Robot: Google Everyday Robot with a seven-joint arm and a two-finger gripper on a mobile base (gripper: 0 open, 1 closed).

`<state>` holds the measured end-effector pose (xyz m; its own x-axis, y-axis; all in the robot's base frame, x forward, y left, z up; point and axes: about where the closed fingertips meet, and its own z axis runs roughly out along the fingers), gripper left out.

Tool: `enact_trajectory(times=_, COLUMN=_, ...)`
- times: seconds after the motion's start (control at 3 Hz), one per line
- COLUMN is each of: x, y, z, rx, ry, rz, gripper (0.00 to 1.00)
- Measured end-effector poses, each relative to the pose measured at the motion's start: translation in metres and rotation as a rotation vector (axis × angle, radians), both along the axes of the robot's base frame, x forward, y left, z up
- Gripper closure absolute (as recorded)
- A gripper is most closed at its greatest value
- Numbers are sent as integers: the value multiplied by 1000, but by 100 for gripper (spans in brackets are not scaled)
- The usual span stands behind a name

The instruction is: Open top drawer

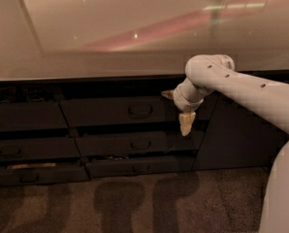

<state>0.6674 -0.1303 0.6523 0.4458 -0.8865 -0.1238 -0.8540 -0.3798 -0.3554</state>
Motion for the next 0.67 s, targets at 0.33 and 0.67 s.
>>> enact_trajectory(times=0.33, x=0, y=0, z=0, rx=0, ry=0, rz=0, gripper=0)
enact_trajectory(times=0.67, x=2, y=1, z=-4, rx=-2, ry=33, rz=3, gripper=0)
